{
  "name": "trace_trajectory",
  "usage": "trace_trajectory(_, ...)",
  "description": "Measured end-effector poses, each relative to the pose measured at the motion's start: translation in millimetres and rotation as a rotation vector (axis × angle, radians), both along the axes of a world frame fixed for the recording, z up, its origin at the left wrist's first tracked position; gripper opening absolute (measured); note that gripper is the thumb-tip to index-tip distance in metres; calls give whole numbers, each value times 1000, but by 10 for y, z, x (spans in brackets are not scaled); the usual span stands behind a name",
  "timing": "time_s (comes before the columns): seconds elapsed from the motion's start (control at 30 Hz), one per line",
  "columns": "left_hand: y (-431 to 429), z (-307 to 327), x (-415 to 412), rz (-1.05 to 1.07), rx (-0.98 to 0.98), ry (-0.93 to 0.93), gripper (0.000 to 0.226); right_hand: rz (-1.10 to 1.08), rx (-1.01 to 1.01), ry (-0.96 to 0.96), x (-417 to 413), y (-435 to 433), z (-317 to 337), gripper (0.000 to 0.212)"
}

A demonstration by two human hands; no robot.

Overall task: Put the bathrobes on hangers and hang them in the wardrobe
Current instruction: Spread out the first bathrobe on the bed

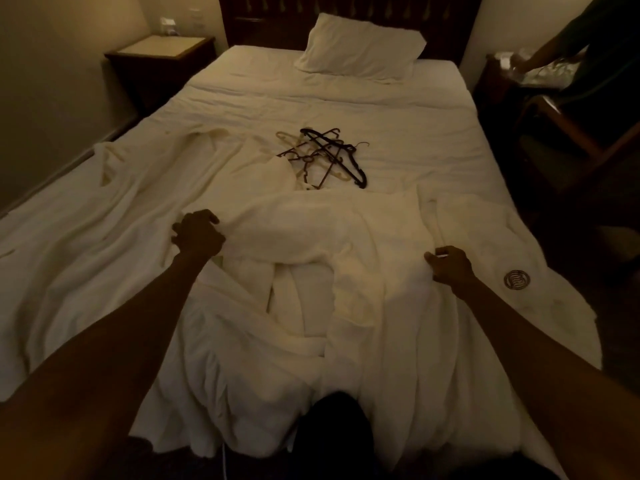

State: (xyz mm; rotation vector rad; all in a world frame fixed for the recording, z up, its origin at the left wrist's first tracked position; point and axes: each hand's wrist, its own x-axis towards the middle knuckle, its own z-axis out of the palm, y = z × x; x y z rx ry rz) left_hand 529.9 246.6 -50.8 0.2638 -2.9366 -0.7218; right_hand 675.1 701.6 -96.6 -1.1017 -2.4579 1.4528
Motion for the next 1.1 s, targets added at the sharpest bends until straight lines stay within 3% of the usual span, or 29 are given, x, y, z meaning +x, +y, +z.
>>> trace_trajectory(0.03,70,-45,61,15,-95,-72,25,32,-97,0,68,15,39,33)
trace_trajectory(0.1,370,-113,164,-88,-216,42,27,103,-105,-14,198,110,86,24)
trace_trajectory(0.17,811,-128,286,-280,-129,203,25,145,129,-58,338,284,88,24)
trace_trajectory(0.23,1341,-88,406,-424,55,207,15,150,330,-94,536,487,77,30)
trace_trajectory(0.37,2463,-38,797,-657,229,18,7,174,462,-262,1032,871,1,68)
trace_trajectory(0.47,3147,-214,1126,-817,390,-125,8,255,379,-419,1334,980,-61,92)
trace_trajectory(0.53,3507,-317,1341,-780,555,-326,15,306,373,-431,1466,950,-102,90)
trace_trajectory(0.67,3958,-397,1708,-502,766,-758,51,338,406,-416,1561,851,-88,58)
trace_trajectory(0.83,3981,-235,1751,-397,881,-1001,60,404,349,-285,1534,579,223,57)
trace_trajectory(0.97,3877,-61,1671,-386,995,-892,40,542,-57,-260,1656,451,356,63)
trace_trajectory(1.1,3779,-14,1629,-303,1014,-660,35,594,87,-553,1963,514,229,62)
